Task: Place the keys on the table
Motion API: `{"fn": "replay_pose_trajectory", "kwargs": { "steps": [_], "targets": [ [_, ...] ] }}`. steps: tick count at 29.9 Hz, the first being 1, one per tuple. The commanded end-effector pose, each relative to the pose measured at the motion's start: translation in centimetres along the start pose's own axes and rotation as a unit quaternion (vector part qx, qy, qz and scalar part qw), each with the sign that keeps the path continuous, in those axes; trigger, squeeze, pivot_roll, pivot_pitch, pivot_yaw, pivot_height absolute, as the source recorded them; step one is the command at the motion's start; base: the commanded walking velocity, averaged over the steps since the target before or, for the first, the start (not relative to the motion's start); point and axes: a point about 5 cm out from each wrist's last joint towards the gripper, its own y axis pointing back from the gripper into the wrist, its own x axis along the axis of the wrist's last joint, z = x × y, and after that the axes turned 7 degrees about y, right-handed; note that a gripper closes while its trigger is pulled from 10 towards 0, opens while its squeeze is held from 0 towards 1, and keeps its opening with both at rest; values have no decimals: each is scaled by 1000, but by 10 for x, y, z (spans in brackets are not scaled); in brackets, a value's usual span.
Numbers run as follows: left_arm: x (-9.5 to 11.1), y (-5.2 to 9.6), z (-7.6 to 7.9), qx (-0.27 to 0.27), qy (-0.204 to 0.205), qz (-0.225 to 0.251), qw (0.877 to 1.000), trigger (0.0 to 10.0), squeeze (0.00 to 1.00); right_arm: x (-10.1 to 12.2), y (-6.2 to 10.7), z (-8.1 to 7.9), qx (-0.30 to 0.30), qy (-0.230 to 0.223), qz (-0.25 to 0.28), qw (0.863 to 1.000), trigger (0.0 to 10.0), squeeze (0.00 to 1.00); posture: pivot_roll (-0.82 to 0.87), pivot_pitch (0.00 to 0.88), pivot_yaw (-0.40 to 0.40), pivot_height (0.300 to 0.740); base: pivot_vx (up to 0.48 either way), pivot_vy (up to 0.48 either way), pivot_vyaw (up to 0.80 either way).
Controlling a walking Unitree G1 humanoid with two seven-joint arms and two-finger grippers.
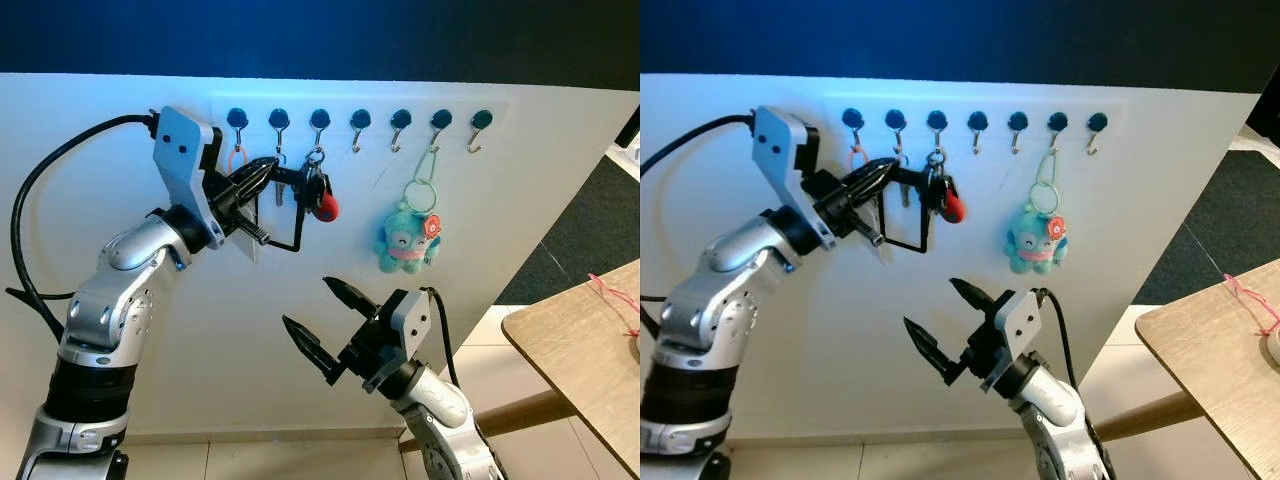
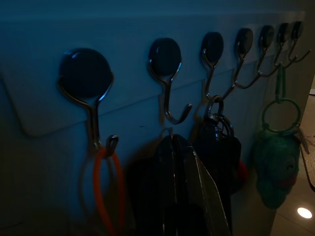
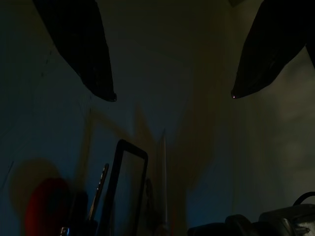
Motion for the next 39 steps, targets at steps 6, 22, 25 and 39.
{"fn": "replay_pose_trajectory", "kwargs": {
  "steps": [6,22,25,39],
  "targets": [
    [3,0,4,-7,3,16,1000,10000,1000,2,1,0,-6,0,4,1000,10000,0,32,53,-29,740,0,0,0],
    [5,2,5,-15,9,24,1000,10000,0,11,5,23,-93,38,30,994,10000,0,32,56,-26,740,0,0,0],
    [4,4,7,-29,17,20,999,10000,0,9,6,21,-93,37,27,995,10000,0,32,57,-26,740,0,0,0],
    [-42,44,31,-168,41,-94,980,10000,0,-27,30,10,-73,14,-54,996,10000,0,32,58,-29,740,0,0,0]
  ]
}}
